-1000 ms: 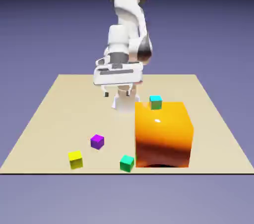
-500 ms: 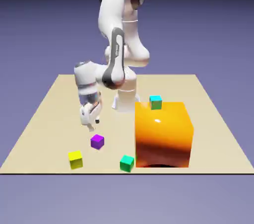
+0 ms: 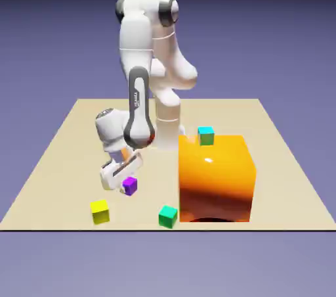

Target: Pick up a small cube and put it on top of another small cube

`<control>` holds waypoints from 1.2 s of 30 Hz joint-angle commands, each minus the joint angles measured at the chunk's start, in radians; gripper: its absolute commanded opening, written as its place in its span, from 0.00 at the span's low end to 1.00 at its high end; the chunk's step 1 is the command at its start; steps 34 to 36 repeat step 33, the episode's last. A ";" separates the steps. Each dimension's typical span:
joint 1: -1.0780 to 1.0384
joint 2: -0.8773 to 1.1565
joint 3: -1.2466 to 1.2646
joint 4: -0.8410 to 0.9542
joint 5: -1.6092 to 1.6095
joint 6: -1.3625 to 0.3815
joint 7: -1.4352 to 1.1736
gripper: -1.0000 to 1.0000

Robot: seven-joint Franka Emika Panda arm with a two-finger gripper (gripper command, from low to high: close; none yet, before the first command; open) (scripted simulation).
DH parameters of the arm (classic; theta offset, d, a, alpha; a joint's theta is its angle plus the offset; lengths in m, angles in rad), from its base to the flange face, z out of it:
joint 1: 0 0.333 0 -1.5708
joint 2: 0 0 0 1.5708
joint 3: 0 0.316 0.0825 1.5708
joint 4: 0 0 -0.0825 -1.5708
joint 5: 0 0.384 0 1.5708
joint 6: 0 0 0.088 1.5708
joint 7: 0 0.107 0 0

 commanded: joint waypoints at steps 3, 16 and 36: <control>0.028 -0.105 -0.060 -0.040 -0.117 -0.063 0.101 0.00; 0.152 -0.451 0.138 0.090 -0.311 -0.585 0.044 0.00; 0.265 -0.668 0.329 0.086 -0.420 -0.831 -0.013 1.00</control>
